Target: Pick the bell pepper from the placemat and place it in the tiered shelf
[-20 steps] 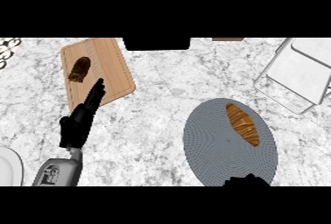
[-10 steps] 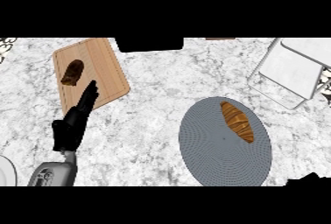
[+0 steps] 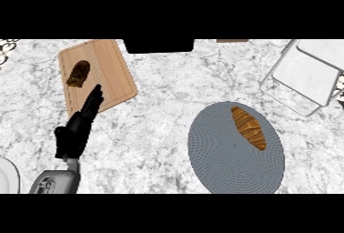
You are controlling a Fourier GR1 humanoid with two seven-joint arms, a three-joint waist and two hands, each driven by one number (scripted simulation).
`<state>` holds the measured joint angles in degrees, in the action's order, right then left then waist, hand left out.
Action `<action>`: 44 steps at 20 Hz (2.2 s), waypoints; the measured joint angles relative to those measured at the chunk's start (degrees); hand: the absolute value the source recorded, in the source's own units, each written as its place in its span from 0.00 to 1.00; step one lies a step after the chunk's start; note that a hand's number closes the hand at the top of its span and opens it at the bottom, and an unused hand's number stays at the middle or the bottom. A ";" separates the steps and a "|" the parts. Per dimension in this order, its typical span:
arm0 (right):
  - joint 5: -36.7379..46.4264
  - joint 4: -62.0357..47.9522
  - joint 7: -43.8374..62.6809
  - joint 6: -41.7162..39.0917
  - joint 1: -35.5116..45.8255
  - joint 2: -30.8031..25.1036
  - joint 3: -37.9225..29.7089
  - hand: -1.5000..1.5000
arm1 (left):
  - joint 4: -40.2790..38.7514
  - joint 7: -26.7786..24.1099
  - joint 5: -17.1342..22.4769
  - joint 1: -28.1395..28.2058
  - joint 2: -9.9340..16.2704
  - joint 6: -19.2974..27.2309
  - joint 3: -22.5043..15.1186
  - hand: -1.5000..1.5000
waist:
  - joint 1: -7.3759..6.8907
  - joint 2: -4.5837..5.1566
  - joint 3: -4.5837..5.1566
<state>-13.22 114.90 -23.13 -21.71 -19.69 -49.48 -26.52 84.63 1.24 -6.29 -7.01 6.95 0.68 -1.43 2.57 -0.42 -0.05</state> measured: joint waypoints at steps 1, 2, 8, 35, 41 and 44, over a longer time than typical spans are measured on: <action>-2.59 -2.48 -0.31 -1.47 0.81 -1.34 -3.15 1.00 | 0.00 0.13 -0.10 -0.17 -0.30 0.01 -0.33 0.50 | -0.27 0.04 0.03; -4.95 -4.97 -0.30 -3.08 1.55 -3.01 -6.23 1.00 | -0.38 -0.25 -0.04 -0.38 -0.19 -0.23 -0.26 0.50 | -0.47 0.09 0.05; -12.92 -20.16 2.98 -9.75 9.76 -11.97 -13.99 1.00 | -1.32 0.44 -0.69 -2.28 -1.08 -0.38 -1.15 0.50 | -2.25 0.41 0.08; 7.13 -49.02 -4.43 6.30 49.84 -13.72 7.47 1.00 | -1.54 0.79 -1.60 -3.61 -2.35 -1.50 -1.14 0.50 | -3.90 0.67 0.06; 12.54 -53.04 -6.04 10.92 56.32 -7.69 11.93 1.00 | -2.83 -0.91 -2.00 -3.36 -2.37 -1.46 -0.77 0.50 | -3.75 0.65 0.08; 8.55 -56.63 -4.59 8.16 59.22 -4.20 11.34 1.00 | -3.16 -0.91 -1.99 -3.49 -2.50 -1.57 -0.83 0.50 | -3.99 0.71 0.06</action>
<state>-4.67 58.28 -27.72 -13.55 39.53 -53.68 -15.18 81.48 0.33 -8.29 -10.50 4.45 -0.89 -2.26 -1.42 0.29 0.00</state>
